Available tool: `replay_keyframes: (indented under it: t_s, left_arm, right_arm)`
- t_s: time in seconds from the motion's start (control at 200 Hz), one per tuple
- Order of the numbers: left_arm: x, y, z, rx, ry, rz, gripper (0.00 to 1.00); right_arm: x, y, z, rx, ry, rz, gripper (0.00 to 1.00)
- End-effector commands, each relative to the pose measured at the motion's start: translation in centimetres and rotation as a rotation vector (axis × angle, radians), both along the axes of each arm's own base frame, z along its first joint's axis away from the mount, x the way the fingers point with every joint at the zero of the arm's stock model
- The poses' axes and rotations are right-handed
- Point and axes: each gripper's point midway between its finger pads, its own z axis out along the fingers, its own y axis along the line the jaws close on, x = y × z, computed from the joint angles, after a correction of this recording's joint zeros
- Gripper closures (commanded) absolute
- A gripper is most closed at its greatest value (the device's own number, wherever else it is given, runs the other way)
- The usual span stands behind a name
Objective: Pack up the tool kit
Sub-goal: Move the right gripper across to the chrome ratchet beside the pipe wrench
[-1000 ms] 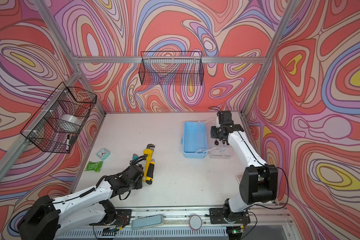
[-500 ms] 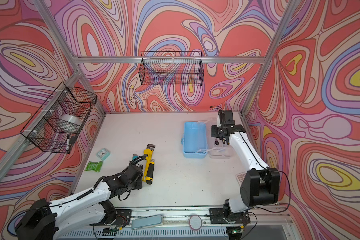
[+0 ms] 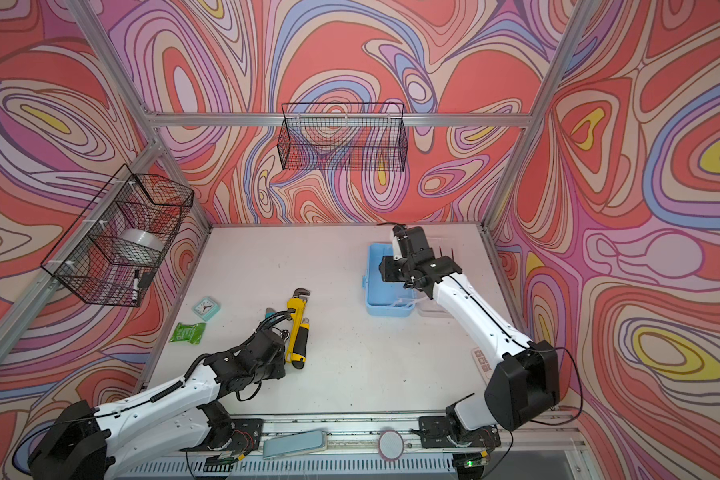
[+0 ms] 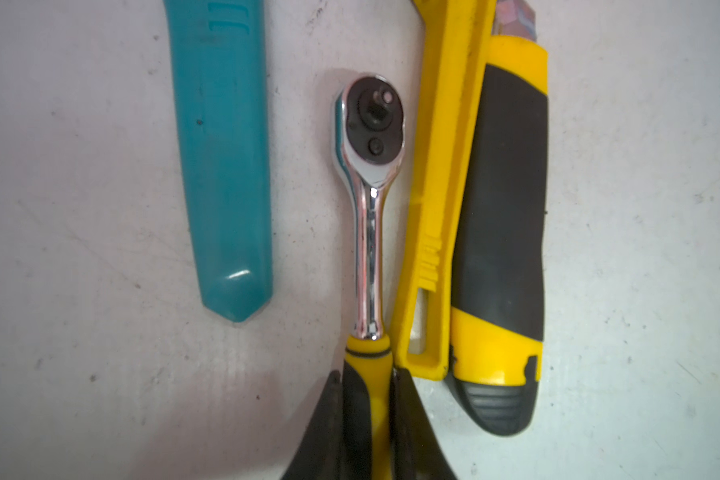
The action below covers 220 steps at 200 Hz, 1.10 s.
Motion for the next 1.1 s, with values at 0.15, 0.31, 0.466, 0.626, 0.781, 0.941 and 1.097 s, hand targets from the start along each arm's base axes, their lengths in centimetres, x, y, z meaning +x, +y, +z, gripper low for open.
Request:
replay_keyframes:
  t_s: [0.15,0.31,0.466,0.626,0.781,0.941,1.097]
  left_arm:
    - [0.7,-0.5,1.3,-0.048,-0.042,0.018,0.93]
    - [0.8,-0.7,2.1,-0.083,-0.064,0.034,0.93]
    - [0.9,-1.5,2.0,-0.126,-0.059,0.034,0.95]
    - [1.0,-1.9,2.0,-0.145,-0.058,0.031,0.95]
    - [1.2,-2.0,2.6,-0.160,-0.075,0.035,0.96]
    - [1.3,-2.5,2.7,-0.198,-0.084,0.041,0.96]
    - [1.3,-2.9,2.5,-0.209,-0.080,0.038,0.96]
  right_arm:
    - [-3.4,9.8,-4.5,0.128,0.146,0.109,0.57]
    - [-5.4,13.8,-6.5,0.178,0.214,0.180,0.58]
    - [-7.8,17.6,-7.9,0.142,0.249,0.250,0.58]
    - [-8.7,19.6,-10.2,0.166,0.316,0.256,0.59]
    - [-9.8,21.6,-10.9,0.188,0.356,0.296,0.60]
    - [-10.5,23.0,-11.5,0.228,0.394,0.312,0.61]
    - [-11.6,24.3,-12.2,0.221,0.420,0.342,0.61]
